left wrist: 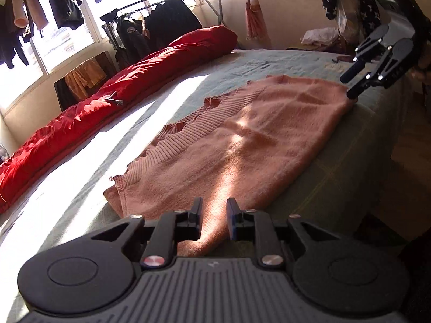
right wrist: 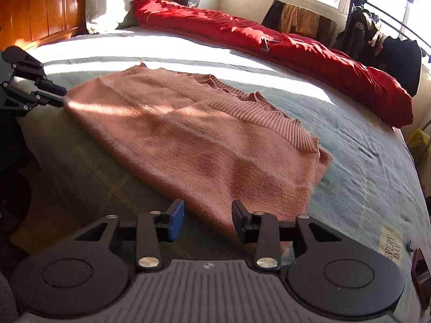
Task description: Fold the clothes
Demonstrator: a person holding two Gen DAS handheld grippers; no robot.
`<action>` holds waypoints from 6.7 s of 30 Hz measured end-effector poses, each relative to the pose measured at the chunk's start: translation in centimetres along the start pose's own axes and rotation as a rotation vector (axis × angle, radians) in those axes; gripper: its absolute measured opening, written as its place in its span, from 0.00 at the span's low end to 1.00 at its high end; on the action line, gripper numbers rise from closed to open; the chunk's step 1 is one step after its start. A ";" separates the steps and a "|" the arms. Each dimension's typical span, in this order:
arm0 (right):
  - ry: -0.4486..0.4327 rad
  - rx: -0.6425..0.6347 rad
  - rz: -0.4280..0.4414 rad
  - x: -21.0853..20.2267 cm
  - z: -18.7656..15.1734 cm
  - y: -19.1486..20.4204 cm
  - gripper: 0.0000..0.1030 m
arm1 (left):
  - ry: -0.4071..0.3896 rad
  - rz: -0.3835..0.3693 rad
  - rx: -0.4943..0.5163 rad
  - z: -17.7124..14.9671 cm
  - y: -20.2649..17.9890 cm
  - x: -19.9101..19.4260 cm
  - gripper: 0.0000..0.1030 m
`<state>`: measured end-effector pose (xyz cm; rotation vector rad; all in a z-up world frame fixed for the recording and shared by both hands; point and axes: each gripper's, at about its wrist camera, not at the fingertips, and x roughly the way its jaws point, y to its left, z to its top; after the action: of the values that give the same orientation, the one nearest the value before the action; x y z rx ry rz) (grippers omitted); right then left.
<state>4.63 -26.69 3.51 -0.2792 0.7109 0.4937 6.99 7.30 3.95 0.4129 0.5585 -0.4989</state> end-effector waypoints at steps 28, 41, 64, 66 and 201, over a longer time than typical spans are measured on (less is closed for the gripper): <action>-0.164 0.438 -0.112 7.3 -2.8 -7.7 0.75 | 0.046 0.000 -0.375 -2.9 6.8 9.7 0.67; -0.105 0.355 -0.079 13.0 4.5 -9.5 0.77 | 0.102 -0.028 -0.420 0.8 10.1 15.2 0.73; 0.000 0.634 0.218 14.1 5.5 -14.0 0.79 | 0.160 -0.334 -0.755 2.0 14.3 15.5 0.78; 0.017 0.647 0.205 13.8 5.7 -14.2 0.81 | 0.165 -0.308 -0.756 2.8 14.6 15.1 0.77; -0.020 0.811 -0.159 8.6 13.2 -7.0 1.00 | 0.287 -0.841 -1.147 -7.8 22.5 21.8 0.84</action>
<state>21.20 -24.42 7.80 0.4275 0.8062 0.0311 32.27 21.97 -9.63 -0.9060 1.1912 -0.8217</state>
